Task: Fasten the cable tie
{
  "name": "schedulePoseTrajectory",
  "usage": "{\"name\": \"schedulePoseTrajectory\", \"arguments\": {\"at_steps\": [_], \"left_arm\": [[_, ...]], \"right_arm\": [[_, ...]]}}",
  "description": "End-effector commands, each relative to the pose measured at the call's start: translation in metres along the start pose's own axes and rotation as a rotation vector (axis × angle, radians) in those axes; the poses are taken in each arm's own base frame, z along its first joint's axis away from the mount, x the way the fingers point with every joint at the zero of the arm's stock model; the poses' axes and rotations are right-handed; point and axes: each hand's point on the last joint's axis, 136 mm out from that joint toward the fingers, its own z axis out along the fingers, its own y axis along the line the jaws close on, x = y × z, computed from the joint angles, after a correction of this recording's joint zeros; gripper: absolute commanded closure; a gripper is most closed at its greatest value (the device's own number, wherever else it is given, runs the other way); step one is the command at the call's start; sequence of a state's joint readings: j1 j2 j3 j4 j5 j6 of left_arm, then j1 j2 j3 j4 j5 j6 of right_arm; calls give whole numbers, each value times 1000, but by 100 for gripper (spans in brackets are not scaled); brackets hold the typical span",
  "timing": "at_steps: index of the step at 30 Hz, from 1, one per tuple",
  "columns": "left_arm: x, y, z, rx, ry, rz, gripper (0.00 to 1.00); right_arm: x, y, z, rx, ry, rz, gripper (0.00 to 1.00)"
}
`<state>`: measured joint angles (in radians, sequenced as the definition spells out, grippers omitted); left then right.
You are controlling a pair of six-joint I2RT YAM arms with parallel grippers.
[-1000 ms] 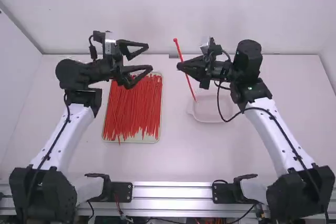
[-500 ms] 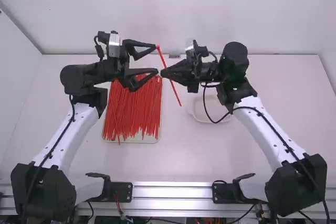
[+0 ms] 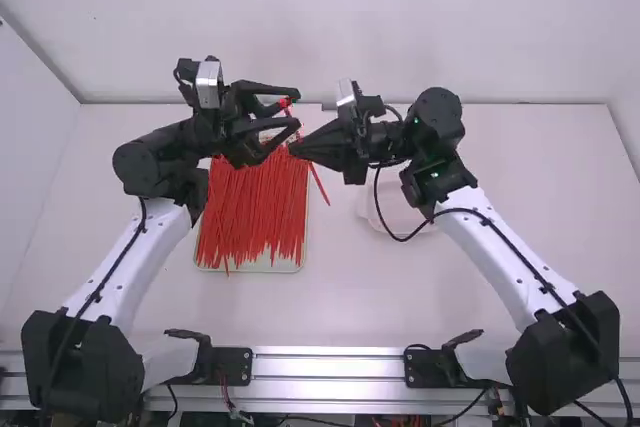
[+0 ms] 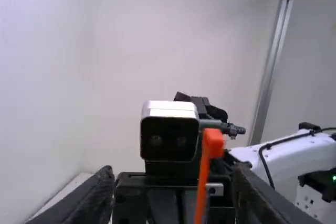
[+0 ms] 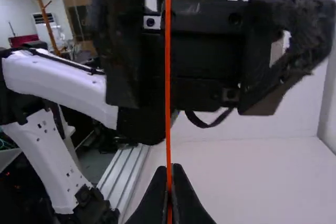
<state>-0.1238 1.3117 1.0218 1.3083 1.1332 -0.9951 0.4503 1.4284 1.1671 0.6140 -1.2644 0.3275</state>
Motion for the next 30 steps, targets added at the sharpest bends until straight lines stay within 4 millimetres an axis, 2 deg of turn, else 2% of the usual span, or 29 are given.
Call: {"name": "schedulePoseTrajectory", "arguments": {"at_steps": [1, 4, 7, 8, 12, 19, 24, 30], "left_arm": [[-13, -5, 3, 6, -29, 21, 53], [-14, -4, 2, 1, -31, 11, 62], [-14, -6, 4, 9, -34, 8, 63], [-14, -7, 4, 10, -35, 11, 67], [-16, -4, 4, -1, -45, -16, 98], [-14, -7, 3, 15, -17, -10, 98], [-12, -11, 8, 44, 61, 12, 98], [-16, -5, 17, 28, 106, 26, 98]], "right_arm": [[0, -1, 0, 2, -5, 26, 100], [0, -1, 0, 3, -3, 35, 100], [1, -1, 0, -1, 0, 41, 100], [2, -1, -2, -2, 2, 41, 100], [2, -2, -4, -2, 4, 41, 100], [6, -4, -6, 3, 14, 56, 100], [19, -8, -8, 15, 42, 62, 92], [33, -10, -9, 21, 74, 62, 70]]}}
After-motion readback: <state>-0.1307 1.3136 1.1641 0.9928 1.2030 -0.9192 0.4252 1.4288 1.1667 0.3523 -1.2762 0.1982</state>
